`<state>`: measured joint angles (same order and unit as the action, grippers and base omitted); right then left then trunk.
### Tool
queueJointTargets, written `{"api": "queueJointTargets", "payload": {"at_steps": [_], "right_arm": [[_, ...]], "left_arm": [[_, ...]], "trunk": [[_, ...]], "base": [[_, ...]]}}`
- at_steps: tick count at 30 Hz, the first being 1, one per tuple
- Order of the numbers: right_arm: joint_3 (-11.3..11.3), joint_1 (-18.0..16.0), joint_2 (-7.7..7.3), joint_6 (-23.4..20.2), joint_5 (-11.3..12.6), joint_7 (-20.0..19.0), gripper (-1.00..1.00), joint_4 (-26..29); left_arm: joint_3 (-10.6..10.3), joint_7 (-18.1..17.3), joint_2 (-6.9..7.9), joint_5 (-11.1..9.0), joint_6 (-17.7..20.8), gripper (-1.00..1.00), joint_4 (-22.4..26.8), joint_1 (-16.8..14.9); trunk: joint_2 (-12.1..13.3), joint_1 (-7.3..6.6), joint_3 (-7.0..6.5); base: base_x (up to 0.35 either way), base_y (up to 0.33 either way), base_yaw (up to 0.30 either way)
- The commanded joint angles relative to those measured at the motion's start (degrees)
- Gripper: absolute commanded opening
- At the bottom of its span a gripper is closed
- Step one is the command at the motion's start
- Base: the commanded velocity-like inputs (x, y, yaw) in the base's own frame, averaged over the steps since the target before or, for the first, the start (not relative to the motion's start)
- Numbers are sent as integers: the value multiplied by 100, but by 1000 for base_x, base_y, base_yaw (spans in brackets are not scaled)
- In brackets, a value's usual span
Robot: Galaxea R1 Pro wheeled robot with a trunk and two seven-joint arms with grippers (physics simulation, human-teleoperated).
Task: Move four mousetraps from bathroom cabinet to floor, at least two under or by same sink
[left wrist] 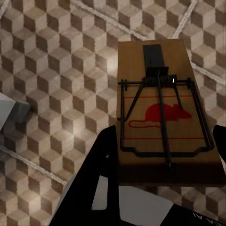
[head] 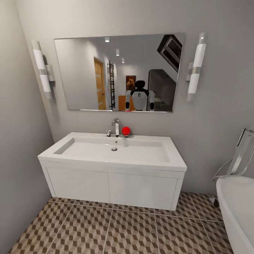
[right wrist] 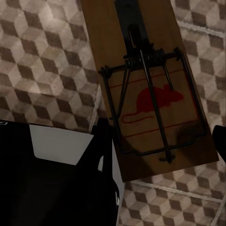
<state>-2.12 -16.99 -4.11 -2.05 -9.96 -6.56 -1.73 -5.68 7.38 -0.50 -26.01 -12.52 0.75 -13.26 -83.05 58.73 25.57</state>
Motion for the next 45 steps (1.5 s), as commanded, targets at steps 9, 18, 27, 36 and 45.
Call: {"api": "queueJointTargets", "payload": {"at_steps": [9, 18, 27, 36, 45], "right_arm": [[-57, -6, -13, 202, -50, -12, -100, -3], [-298, -6, -5, 210, -53, -7, -100, -3], [-433, -6, -17, -25, -84, 239, -100, 440], [-458, -6, -20, -1906, -56, 372, -100, 2715], [-708, 27, 0, -2530, -27, 713, -100, 3287]], "left_arm": [[-42, -8, 0, 706, -10, -100, 290, -6], [-38, 0, -24, 917, -31, -100, 308, -7], [-46, 16, 22, 946, 471, -100, 1507, -39], [-39, 18, 143, 966, 3217, -100, 4113, -62], [-33, 43, 83, 1198, 3543, -100, 3598, -116]], "trunk": [[-3, 0, 6], [-3, 0, 6], [-3, 0, 6], [-3, 0, 6], [-3, 0, 6]], "base": [[0, 0, 0], [0, 0, 0], [0, 0, 0], [0, 0, 0], [0, 0, 0]]}}
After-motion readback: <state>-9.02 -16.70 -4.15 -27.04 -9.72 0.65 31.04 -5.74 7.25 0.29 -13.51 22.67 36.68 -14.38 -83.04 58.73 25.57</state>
